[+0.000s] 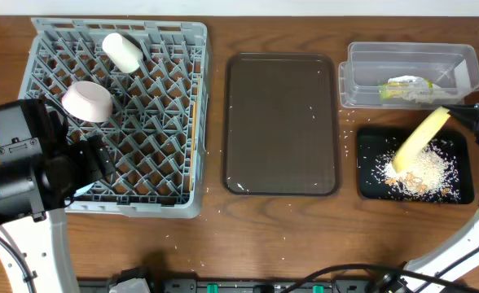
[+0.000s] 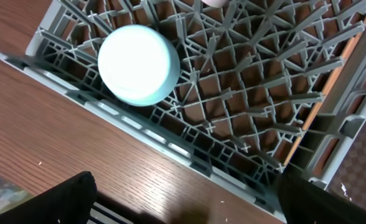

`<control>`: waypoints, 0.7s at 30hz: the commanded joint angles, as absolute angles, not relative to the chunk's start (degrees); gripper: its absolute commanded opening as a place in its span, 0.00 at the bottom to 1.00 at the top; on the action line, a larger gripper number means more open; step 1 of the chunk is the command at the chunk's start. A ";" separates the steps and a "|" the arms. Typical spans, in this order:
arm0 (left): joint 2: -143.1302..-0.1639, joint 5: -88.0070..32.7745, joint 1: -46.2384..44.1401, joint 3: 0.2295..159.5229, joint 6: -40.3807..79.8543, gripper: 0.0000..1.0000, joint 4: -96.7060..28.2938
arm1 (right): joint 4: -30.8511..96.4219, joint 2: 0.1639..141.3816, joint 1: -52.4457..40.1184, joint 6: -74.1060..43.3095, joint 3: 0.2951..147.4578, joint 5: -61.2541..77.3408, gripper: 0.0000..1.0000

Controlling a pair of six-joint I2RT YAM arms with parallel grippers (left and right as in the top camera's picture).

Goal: Sort waste into correct bins and load items into the dishwasher
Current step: 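Tilt the yellow plate to dump the rice onto the black tray, then carry the emptied yellow plate left over to the dish rack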

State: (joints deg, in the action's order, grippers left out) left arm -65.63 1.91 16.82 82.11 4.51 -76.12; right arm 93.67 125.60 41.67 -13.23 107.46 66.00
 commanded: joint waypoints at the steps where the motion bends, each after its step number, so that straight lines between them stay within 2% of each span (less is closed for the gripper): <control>1: -65.49 2.61 16.73 83.00 5.02 0.94 -76.27 | 97.21 123.92 42.13 -14.26 107.57 66.52 0.01; 3: -65.49 2.61 16.73 83.00 5.02 0.94 -76.27 | 97.51 122.65 41.85 -8.45 107.35 73.08 0.01; 14: -65.49 2.61 16.73 83.00 5.02 0.94 -76.25 | 96.77 109.49 38.83 -13.76 107.50 73.34 0.02; 21: -65.49 2.61 16.73 83.00 5.02 0.94 -76.27 | 82.94 100.14 29.17 -20.64 107.50 73.36 0.02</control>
